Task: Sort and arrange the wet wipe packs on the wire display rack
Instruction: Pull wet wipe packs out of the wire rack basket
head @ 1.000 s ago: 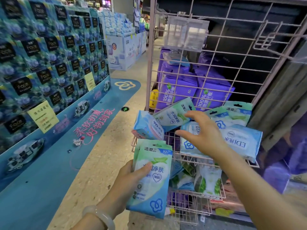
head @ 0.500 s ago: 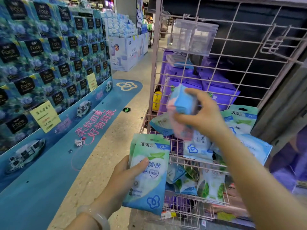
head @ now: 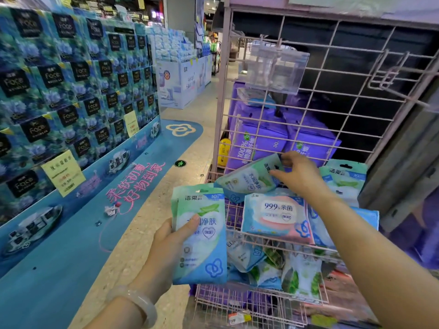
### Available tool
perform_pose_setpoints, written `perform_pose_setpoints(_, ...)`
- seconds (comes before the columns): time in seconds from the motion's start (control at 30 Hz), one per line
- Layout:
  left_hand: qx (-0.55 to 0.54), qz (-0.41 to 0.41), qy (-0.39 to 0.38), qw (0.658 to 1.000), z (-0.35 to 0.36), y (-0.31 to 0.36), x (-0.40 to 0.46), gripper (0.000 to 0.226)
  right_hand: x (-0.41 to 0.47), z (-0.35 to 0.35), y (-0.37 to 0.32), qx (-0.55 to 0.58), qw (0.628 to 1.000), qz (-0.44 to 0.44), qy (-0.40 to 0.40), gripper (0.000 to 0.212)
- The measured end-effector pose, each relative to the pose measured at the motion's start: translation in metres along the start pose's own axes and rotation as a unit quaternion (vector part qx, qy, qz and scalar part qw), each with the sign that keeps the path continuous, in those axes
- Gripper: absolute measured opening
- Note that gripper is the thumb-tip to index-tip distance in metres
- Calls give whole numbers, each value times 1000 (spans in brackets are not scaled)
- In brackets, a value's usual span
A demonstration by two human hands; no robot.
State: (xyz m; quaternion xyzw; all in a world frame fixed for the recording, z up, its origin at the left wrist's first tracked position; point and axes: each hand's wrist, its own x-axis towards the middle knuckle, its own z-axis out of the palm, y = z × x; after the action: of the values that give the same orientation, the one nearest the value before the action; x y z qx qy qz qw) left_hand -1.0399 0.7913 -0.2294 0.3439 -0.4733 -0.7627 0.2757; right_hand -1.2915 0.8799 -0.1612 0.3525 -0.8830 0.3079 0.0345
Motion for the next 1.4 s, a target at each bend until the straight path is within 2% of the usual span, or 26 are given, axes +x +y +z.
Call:
perform_pose_setpoints(0.07,-2,-6,3,1000,1,2,-1,25,12,7,-1,-52,998,23,-24,42)
perform_pose_setpoints(0.17,5,-8,8,1000,1,2,-1,24,17,15,-2,-84,996,6,21,24)
perform_pose_setpoints(0.27,13,0,10,1000,-3,2,2,25,17,20,-3,-2,999,-26,47,8)
perform_pose_setpoints(0.4,36,6,2,999,-12,0,3,32,26,0,-12,197,978,3,61,20)
perform_pose_setpoints(0.5,64,19,-12,998,-14,1,3,48,27,-16,-19,304,949,-4,88,27)
perform_pose_setpoints(0.6,85,27,-17,996,-13,2,4,57,23,-25,-25,445,891,-16,93,25)
perform_pose_setpoints(0.7,87,31,-12,996,-11,2,3,65,18,-37,-34,562,825,-16,62,21)
perform_pose_setpoints(0.77,94,39,6,995,-11,3,5,60,11,-44,-40,606,796,-13,3,19)
perform_pose_setpoints(0.87,100,50,38,993,-8,5,6,49,-5,-36,-49,563,814,-9,-142,16)
perform_pose_setpoints(0.93,74,53,31,995,-3,6,6,41,-17,-18,-52,516,825,-25,-229,9)
perform_pose_setpoints(1.0,44,50,17,998,3,7,4,32,-30,1,-57,482,827,-45,-286,9)
perform_pose_setpoints(1.1,53,69,7,996,9,10,3,30,-40,22,-62,441,831,-61,-333,18)
perform_pose_setpoints(1.2,48,76,-19,996,11,13,5,24,-44,33,-63,381,862,-82,-324,22)
perform_pose_setpoints(1.27,58,75,-16,995,16,13,6,31,-41,29,-60,377,877,-86,-284,25)
perform_pose_setpoints(1.33,66,76,4,995,18,14,8,32,-35,13,-51,421,873,-73,-236,23)
perform_pose_setpoints(1.4,51,83,20,995,14,14,12,27,-27,-8,-38,486,851,-48,-192,19)
